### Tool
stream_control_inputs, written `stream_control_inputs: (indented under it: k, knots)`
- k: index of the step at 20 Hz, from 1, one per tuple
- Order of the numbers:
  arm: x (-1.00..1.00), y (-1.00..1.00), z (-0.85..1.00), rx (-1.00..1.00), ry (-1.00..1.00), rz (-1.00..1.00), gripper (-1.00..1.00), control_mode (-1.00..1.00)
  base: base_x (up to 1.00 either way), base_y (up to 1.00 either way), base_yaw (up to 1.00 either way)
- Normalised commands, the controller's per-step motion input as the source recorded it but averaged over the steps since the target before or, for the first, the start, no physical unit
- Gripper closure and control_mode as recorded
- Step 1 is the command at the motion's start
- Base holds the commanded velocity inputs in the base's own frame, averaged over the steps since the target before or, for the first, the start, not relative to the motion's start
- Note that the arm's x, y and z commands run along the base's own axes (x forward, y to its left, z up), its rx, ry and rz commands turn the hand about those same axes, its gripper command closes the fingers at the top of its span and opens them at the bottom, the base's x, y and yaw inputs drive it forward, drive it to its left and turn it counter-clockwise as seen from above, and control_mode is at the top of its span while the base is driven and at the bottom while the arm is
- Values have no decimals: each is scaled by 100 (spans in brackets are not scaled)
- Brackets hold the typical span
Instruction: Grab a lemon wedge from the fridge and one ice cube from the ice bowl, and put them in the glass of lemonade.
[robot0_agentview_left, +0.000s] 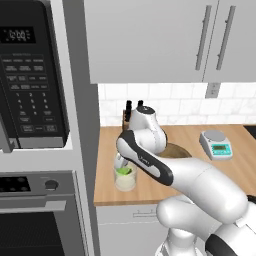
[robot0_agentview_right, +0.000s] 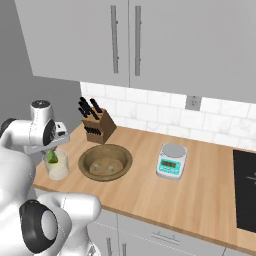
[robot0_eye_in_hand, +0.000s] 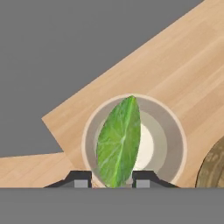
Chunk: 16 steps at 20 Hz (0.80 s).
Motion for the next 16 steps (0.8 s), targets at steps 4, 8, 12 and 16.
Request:
stream_control_inputs:
  k: [4,8,12,16]
  knots:
    - [0,0,0,0,0,0,-100,-100,0,0,0]
    - [-3,0,0,0,0,0,-100,-100,0,0,0]
    - [-12,0,5,1,0,0,-100,-100,0,0,0]
    - [-15,-4,4,2,-1,0,-100,-100,0,0,0]
